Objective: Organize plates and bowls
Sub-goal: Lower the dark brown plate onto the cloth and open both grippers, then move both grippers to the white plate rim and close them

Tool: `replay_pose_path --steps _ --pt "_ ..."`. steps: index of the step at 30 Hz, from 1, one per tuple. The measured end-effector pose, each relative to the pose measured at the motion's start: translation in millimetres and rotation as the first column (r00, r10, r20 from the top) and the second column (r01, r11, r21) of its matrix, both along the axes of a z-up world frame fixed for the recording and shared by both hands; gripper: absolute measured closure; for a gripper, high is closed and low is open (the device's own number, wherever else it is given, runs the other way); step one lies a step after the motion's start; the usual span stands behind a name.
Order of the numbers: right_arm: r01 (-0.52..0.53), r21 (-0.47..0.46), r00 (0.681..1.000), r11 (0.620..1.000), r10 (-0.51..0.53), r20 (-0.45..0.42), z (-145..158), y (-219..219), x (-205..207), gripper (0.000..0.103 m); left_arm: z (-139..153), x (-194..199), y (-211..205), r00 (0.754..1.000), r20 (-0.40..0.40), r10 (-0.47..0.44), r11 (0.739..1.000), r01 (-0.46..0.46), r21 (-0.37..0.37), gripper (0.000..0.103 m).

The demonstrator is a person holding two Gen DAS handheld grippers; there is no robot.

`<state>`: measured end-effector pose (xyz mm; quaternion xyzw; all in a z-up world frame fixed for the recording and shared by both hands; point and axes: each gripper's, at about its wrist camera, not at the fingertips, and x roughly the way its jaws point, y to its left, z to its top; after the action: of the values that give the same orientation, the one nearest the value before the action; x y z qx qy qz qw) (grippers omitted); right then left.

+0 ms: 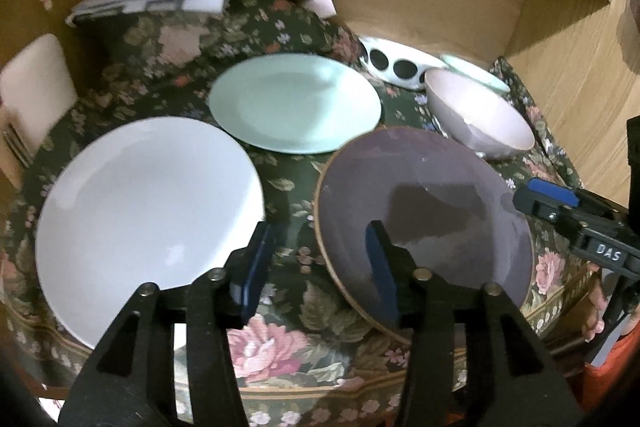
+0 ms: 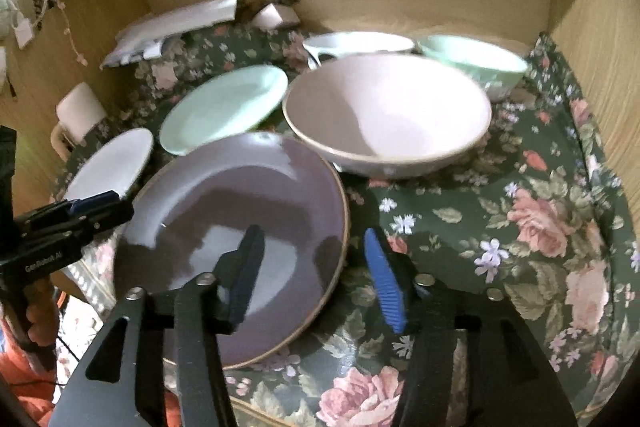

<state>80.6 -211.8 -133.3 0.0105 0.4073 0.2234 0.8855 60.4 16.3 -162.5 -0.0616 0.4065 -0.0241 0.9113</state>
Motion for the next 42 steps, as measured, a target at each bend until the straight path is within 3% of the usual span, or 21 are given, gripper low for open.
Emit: replay_pose_path --steps 9,13,20,26,36,42 --pt "-0.038 0.052 0.997 0.998 0.034 0.069 27 23 -2 0.026 32 -22 31 0.993 0.089 0.075 0.997 -0.077 0.016 0.025" --pt "-0.074 0.078 0.995 0.994 0.068 0.069 32 38 2 0.023 44 -34 49 0.986 0.126 0.106 0.993 -0.11 0.028 0.018" --pt "-0.155 0.058 0.986 0.986 0.151 0.074 33 75 11 0.023 43 -46 91 0.975 0.119 0.186 0.98 -0.192 0.044 0.018" --pt "-0.231 0.026 0.971 0.973 0.229 0.067 28 113 20 0.023 25 -48 130 0.963 0.056 0.262 0.963 -0.265 0.053 0.018" --pt "-0.355 -0.07 0.935 0.932 0.356 -0.005 5 179 35 0.023 0 -50 169 0.956 -0.003 0.293 0.955 -0.292 0.053 0.018" --pt "-0.404 -0.132 0.915 0.905 0.402 -0.043 -13 211 37 0.029 -12 -48 180 0.959 -0.044 0.279 0.96 -0.279 0.012 0.041"
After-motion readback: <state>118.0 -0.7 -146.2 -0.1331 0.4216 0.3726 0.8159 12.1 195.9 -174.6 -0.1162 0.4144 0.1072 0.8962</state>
